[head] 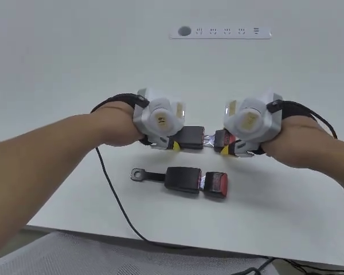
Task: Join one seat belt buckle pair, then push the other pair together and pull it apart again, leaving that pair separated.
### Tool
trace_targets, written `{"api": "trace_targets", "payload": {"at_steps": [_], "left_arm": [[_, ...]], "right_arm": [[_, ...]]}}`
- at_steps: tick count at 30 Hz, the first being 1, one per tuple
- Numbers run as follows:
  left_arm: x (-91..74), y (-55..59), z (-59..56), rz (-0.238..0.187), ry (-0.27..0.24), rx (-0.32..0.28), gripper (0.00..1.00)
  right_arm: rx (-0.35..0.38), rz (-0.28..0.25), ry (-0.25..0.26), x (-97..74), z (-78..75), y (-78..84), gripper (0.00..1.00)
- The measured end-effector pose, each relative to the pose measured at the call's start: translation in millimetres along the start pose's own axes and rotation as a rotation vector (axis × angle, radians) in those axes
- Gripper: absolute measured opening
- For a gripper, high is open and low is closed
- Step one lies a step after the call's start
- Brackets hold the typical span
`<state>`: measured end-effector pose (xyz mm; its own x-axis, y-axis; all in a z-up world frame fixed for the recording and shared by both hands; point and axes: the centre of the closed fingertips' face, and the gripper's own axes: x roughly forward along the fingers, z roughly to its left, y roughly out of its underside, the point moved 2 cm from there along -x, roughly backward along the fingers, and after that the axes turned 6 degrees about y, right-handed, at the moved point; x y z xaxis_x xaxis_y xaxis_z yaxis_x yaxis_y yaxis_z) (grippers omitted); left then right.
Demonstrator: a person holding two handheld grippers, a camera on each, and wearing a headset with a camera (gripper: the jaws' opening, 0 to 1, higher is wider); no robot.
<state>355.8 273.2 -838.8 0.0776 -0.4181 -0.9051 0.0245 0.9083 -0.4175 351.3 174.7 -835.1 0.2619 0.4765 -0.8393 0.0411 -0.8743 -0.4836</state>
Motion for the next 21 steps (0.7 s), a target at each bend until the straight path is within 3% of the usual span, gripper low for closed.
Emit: {"api": "trace_targets", "payload": {"at_steps": [4,7,15,21], "left_arm": [[-0.1,-0.3,-0.7,-0.013,0.000,0.005,0.30],[-0.3,-1.4,-1.4,-0.025,0.000,0.006,0.30],[-1.0,-4.4,-2.2,-0.003,0.016,0.031,0.29],[-1.2,-4.7,-2.1,-0.007,0.006,0.014,0.29]], "right_arm": [[0.050,-0.032,-0.002,0.8,-1.5,1.0,0.30],[0.074,-0.044,-0.032,2.2,-2.9,0.0,0.30],[0.033,-0.048,-0.064,1.7,-1.1,-4.8,0.28],[0.044,-0.070,-0.067,5.3,0.6,-13.6,0.28]]}}
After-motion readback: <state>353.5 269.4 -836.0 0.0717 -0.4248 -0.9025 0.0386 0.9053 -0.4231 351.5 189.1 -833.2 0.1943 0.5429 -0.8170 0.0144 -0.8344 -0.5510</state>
